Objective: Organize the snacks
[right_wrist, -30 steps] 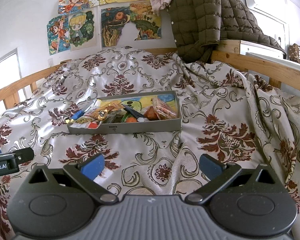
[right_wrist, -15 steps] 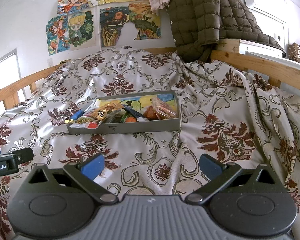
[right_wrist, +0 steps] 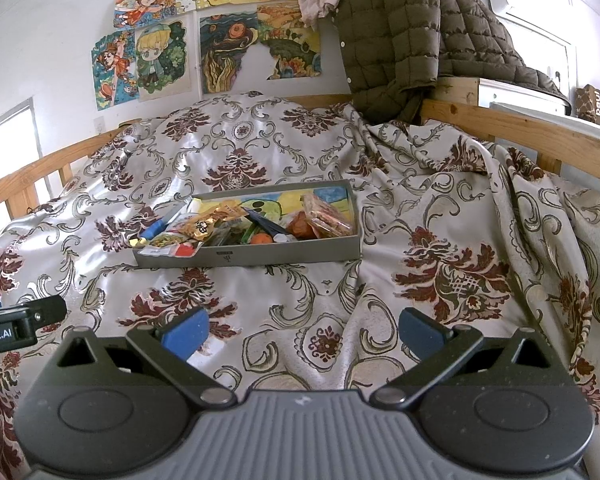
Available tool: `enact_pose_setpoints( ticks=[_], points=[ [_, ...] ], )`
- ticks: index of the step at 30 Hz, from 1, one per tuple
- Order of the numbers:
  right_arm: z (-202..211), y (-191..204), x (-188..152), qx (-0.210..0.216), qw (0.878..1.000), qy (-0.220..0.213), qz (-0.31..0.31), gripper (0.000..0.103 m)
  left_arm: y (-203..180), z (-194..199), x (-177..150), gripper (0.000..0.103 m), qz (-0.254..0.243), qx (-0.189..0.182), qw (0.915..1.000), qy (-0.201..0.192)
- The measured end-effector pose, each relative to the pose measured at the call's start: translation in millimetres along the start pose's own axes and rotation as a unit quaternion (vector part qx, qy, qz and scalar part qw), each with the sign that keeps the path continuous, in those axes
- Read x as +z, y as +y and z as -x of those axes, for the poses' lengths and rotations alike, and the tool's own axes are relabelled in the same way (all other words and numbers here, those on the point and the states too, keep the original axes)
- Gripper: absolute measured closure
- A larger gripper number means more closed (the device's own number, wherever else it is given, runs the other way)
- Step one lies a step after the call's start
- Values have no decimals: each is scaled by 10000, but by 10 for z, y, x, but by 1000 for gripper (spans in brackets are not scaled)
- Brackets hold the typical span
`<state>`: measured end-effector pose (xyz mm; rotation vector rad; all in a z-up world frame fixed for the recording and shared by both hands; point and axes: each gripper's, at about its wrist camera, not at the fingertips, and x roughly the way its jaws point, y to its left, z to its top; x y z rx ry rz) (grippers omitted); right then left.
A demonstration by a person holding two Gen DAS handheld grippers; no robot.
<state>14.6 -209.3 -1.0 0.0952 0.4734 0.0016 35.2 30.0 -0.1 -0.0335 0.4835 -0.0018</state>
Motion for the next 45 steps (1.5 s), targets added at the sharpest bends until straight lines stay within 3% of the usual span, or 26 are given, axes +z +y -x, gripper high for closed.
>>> enact_pose_setpoints(
  ticks=[24, 45],
  points=[
    [0, -3, 8, 1, 10000, 6, -3, 0, 23, 11, 12, 1, -94, 215, 9997, 4],
    [-3, -3, 11, 0, 10000, 13, -7, 0, -4, 11, 3, 1, -143, 194, 9997, 9]
  ],
)
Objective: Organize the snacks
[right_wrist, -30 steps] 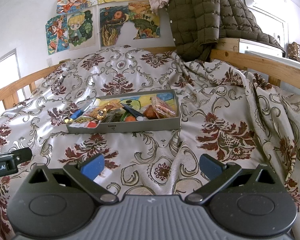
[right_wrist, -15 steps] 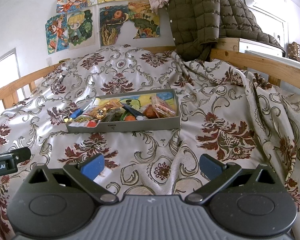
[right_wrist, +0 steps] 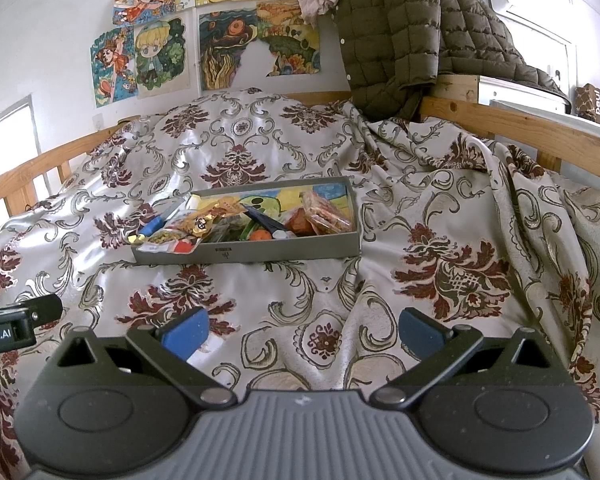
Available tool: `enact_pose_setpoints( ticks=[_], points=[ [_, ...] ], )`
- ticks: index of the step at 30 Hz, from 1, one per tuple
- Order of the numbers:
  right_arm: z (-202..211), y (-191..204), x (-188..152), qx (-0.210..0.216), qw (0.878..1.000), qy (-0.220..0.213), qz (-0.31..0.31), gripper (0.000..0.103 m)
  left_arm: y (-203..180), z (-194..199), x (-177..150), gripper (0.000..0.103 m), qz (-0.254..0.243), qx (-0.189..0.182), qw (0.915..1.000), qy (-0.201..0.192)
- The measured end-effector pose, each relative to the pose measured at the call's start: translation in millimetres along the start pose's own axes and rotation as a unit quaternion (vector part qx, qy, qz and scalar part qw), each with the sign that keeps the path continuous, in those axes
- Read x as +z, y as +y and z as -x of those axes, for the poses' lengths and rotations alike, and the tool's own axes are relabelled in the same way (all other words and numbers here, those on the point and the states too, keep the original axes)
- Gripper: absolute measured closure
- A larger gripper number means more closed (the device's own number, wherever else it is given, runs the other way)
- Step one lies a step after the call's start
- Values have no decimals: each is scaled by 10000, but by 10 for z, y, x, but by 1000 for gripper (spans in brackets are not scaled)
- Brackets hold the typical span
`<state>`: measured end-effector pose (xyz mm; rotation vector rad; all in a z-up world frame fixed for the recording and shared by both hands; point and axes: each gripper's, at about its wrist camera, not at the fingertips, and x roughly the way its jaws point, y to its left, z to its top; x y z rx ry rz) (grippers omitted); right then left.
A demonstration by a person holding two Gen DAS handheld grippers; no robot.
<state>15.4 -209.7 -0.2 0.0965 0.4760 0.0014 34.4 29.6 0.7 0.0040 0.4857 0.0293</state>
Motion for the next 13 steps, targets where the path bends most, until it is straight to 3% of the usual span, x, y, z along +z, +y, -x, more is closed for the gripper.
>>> enact_pose_setpoints(
  ticks=[13],
  points=[
    [5, -6, -19, -14, 10000, 63, 32, 0, -1, -18, -31, 1, 50, 6, 10000, 70]
  ],
)
